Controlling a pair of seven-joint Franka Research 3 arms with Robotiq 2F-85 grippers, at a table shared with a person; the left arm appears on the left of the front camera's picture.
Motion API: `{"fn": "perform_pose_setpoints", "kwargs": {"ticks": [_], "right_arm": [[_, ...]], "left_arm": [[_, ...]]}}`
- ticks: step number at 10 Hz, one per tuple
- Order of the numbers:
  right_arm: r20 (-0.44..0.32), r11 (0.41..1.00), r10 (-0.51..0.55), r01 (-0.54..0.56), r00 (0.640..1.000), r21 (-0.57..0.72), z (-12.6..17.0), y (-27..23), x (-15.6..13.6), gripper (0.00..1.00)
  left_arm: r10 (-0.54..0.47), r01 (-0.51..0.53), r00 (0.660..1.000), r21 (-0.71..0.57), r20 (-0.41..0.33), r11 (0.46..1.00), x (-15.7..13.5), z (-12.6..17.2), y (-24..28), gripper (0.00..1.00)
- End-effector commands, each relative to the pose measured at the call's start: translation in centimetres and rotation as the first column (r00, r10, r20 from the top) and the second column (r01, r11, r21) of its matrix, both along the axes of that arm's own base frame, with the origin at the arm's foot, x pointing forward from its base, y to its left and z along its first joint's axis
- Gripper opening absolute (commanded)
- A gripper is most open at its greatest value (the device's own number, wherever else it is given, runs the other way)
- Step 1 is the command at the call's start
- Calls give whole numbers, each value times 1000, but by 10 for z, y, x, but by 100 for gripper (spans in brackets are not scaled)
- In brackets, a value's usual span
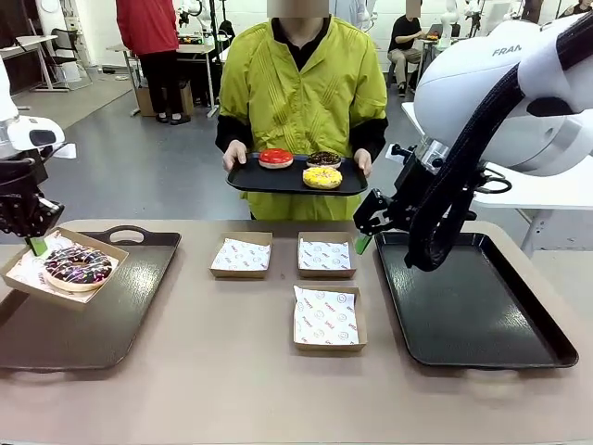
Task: Individually package the donuts and arrange them on the tray.
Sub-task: Place the picked Paper togo box on the Handle tray while simultaneously picking up another Paper togo box from the table with the other hand.
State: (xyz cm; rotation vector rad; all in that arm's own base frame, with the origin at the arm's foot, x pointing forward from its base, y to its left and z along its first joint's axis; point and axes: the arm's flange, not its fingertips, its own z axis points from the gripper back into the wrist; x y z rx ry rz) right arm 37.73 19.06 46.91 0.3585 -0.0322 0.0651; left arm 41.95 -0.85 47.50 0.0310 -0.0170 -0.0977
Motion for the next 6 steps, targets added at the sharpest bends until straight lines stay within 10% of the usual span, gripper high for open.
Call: {"fn": "perform_pose_setpoints", "kwargs": {"ticks": [1, 6], "right_arm": [[4, 1000, -3, 3, 1000, -13, -1, 0, 1, 100], [4, 1000, -3, 3, 1000, -13, -1, 0, 1, 100]], "left_arm": [[-3, 3, 1000, 4, -1, 1000, 1, 4, 0, 1], [-3, 3, 1000, 4, -1, 1000, 1, 4, 0, 1]]}}
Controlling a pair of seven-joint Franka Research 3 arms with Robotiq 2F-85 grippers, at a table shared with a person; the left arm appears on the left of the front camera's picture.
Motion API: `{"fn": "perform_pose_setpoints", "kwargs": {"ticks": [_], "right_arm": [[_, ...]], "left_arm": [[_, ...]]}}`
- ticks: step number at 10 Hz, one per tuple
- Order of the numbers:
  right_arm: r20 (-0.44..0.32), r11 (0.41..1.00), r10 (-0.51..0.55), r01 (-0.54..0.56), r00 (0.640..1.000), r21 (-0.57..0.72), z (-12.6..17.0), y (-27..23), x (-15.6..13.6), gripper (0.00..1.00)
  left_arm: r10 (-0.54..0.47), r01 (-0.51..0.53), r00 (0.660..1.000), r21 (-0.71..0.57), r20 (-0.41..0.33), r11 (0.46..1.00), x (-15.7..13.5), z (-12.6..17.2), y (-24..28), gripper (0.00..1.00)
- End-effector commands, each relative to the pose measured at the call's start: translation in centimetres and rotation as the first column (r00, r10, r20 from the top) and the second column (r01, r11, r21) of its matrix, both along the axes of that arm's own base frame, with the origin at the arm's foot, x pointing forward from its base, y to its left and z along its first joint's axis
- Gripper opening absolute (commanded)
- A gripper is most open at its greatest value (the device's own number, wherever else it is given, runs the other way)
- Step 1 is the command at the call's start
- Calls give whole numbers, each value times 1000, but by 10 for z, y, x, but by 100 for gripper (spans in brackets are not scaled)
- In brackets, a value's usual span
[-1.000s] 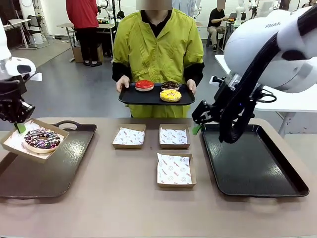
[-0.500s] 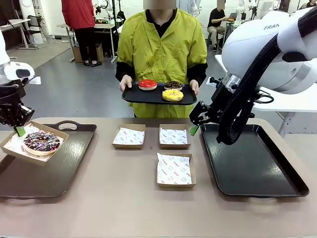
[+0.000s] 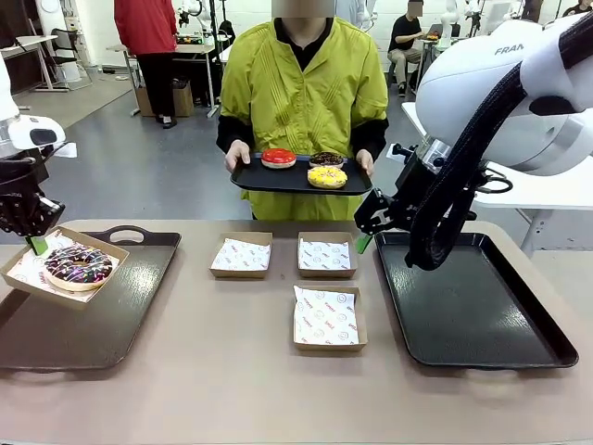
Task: Individually package the donuts and arrange them on the tray.
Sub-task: Place the picked Paper togo box on the Handle tray while simultaneously picking up another Paper togo box from the table with the other hand.
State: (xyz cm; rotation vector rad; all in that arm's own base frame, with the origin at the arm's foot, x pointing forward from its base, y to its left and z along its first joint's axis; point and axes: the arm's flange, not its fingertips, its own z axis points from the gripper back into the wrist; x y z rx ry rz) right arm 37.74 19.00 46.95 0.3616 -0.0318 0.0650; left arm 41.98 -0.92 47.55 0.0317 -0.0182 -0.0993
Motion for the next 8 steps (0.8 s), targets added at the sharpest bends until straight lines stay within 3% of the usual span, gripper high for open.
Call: {"fn": "perform_pose_setpoints", "kwargs": {"ticks": [1, 5, 8], "right_arm": [[0, 1000, -1, 1, 1000, -1, 0, 0, 0, 100], [70, 968, -157, 168, 985, -189, -28, 48, -6, 100], [112, 918, -177, 205, 978, -338, -71, 83, -4, 100]], "left_arm": [[0, 0, 1000, 0, 0, 1000, 0, 0, 0, 1], [99, -102, 992, 40, 77, 994, -34, -20, 12, 1], [116, -117, 991, -2, 65, 993, -45, -44, 22, 1]]}}
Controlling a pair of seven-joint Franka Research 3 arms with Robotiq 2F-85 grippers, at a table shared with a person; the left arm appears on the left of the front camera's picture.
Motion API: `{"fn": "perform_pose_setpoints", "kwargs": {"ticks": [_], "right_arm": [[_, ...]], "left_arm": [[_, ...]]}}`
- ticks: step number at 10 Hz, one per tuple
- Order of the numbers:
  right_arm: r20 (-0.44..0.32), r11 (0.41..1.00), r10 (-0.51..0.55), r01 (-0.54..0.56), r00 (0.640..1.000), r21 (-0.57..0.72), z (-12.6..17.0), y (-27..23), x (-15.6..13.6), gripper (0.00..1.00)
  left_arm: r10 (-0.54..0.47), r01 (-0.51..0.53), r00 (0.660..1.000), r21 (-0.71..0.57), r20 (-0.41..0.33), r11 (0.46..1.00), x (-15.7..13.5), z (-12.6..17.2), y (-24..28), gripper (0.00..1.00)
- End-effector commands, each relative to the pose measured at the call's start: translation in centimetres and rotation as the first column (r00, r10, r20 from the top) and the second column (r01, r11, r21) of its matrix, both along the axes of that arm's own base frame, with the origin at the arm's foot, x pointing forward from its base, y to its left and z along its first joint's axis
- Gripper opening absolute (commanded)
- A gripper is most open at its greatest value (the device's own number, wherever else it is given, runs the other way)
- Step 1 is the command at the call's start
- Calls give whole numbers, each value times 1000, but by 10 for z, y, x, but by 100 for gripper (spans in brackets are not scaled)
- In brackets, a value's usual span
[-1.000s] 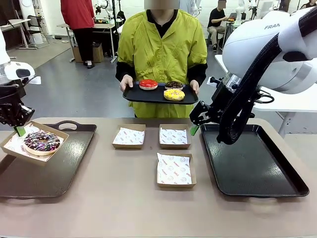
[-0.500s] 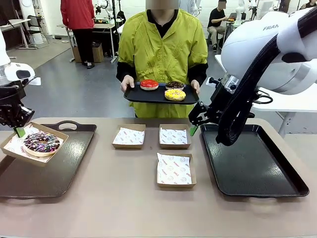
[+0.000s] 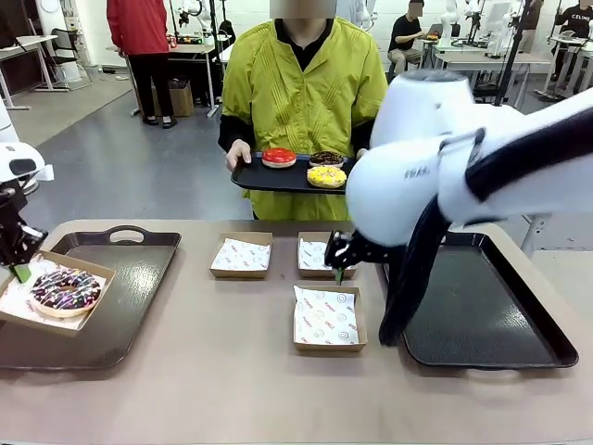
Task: Individually package the donuts and arrange them on the tray.
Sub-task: Place the picked Paper togo box on the Handle tray while simultaneously picking up another Paper togo box from the table with the other hand.
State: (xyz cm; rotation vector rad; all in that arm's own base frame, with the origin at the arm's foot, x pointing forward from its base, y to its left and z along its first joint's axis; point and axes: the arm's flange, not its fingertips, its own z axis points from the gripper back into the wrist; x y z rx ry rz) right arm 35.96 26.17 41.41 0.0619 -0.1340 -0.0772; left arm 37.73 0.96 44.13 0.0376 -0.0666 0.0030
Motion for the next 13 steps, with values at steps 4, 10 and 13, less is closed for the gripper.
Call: {"fn": "perform_pose_setpoints", "kwargs": {"ticks": [4, 10, 13], "right_arm": [[-44, 988, -147, 145, 988, -46, -36, 26, 24, 100], [-46, 998, 52, -54, 998, -39, -66, 16, 19, 100], [-43, 997, 76, -75, 996, 16, -81, 7, 26, 100]], "left_arm": [[1, -1, 1000, -2, -21, 1000, -4, -20, 1, 1], [8, -8, 1000, -3, -20, 1000, 5, -32, -4, 1], [18, -19, 1000, -7, -8, 1000, 11, -40, -7, 1]]}}
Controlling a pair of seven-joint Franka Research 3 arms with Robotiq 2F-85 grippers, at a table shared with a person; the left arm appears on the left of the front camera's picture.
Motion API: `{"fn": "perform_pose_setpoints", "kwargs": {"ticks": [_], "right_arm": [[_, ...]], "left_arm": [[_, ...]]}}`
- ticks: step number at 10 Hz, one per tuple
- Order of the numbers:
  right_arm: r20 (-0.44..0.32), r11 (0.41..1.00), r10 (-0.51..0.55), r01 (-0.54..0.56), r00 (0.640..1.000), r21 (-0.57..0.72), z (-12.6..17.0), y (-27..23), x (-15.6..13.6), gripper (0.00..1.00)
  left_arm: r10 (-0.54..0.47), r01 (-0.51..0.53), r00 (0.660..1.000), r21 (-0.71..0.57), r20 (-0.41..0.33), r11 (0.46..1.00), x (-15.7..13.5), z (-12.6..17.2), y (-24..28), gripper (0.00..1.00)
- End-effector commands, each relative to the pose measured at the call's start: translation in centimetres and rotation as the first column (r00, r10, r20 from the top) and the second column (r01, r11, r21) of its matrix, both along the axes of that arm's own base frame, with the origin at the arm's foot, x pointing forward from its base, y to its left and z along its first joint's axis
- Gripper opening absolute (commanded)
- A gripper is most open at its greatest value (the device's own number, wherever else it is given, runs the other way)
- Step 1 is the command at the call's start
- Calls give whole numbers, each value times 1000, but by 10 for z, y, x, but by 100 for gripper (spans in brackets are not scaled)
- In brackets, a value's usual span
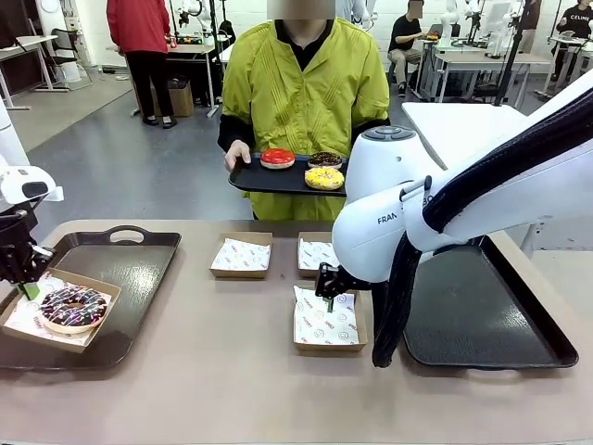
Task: Individually package the donuts and arrange them on the tray.
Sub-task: Place the picked Paper togo box on the Handle tray while simultaneously picking up another Paper togo box from the table with the other hand.
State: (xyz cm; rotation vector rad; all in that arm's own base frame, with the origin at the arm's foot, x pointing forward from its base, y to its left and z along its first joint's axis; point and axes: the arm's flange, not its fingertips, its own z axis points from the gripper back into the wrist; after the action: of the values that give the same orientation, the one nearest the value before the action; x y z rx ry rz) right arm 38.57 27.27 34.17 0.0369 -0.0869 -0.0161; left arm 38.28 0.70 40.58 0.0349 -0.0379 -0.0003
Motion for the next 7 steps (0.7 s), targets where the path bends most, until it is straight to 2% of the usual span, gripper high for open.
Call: {"fn": "perform_pose_setpoints", "kwargs": {"ticks": [1, 7], "right_arm": [[-4, 999, 9, -9, 1000, 49, -14, -7, 2, 100], [-36, 999, 13, -12, 999, 40, -33, -9, 4, 100]], "left_arm": [[15, -14, 1000, -4, 23, 1000, 8, -9, -7, 1], [1, -1, 999, -5, 43, 1000, 15, -31, -19, 1]]}}
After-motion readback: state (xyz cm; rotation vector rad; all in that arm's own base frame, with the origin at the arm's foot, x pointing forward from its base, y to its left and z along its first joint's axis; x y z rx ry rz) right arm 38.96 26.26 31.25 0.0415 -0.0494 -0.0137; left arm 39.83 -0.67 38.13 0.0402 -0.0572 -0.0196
